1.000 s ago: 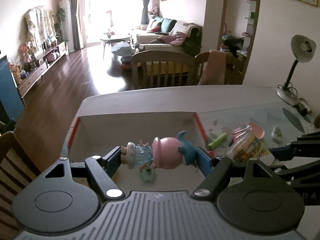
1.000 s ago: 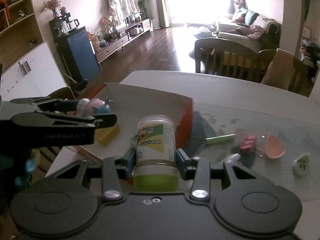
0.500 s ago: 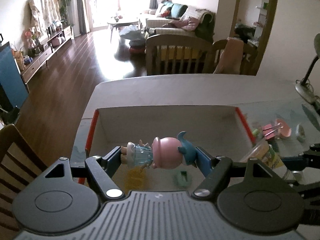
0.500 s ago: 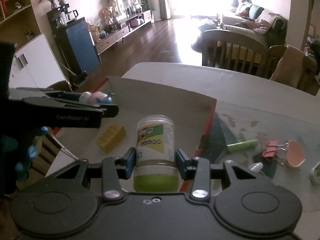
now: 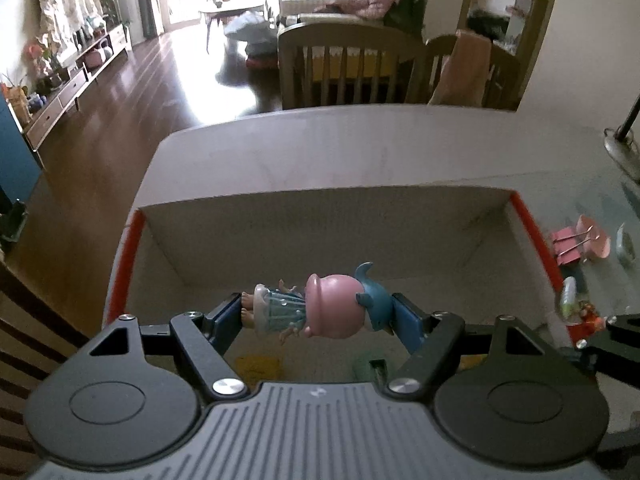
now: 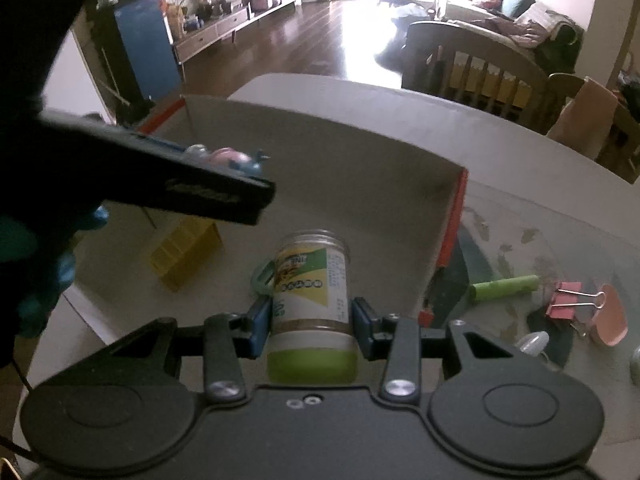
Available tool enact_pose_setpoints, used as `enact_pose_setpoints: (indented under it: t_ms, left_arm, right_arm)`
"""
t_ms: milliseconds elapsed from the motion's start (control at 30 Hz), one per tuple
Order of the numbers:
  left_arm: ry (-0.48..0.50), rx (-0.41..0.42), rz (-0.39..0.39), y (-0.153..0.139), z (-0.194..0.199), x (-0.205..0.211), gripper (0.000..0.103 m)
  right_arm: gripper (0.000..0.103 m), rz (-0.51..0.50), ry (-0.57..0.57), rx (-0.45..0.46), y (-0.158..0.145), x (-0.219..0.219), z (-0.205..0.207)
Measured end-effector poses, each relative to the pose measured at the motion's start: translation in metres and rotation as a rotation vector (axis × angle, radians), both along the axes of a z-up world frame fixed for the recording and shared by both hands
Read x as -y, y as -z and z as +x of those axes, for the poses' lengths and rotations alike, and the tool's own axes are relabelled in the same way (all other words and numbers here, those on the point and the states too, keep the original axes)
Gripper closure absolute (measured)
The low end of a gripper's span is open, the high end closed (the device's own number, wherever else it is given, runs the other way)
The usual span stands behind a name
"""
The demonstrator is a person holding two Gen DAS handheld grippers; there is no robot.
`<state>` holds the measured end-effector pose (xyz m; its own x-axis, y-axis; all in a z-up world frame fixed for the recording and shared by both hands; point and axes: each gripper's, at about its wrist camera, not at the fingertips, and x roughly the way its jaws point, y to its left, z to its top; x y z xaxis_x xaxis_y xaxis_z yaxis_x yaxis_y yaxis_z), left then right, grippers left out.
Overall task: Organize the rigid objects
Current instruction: 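Carry the pig figurine and green-capped jar over the cardboard box with both grippers, then open both grippers to release the pig figurine and jar into the cardboard box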
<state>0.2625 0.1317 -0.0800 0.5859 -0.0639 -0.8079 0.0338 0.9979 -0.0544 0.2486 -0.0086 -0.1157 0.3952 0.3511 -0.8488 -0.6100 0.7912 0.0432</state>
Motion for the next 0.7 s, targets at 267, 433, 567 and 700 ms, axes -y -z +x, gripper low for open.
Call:
enact_pose_setpoints:
  t_ms: [267, 433, 567, 700]
  left_arm:
    - [0.023, -0.103, 0.021, 0.027, 0.02, 0.008, 0.025]
    - [0.071, -0.168, 0.036, 0.039, 0.029, 0.015, 0.025]
    - [0.087, -0.221, 0.048, 0.05, 0.028, 0.017, 0.025]
    - [0.064, -0.267, 0.031, 0.055, 0.025, 0.01, 0.025]
  right_arm:
    - [0.061, -0.036, -0.036, 0.016, 0.008, -0.014, -0.001]
    - [0.061, -0.067, -0.053, -0.006, 0.015, -0.023, -0.005]
    - [0.061, -0.09, -0.064, -0.021, 0.021, -0.027, -0.008]
    - [0.061, -0.097, -0.07, -0.034, 0.023, -0.028, -0.01]
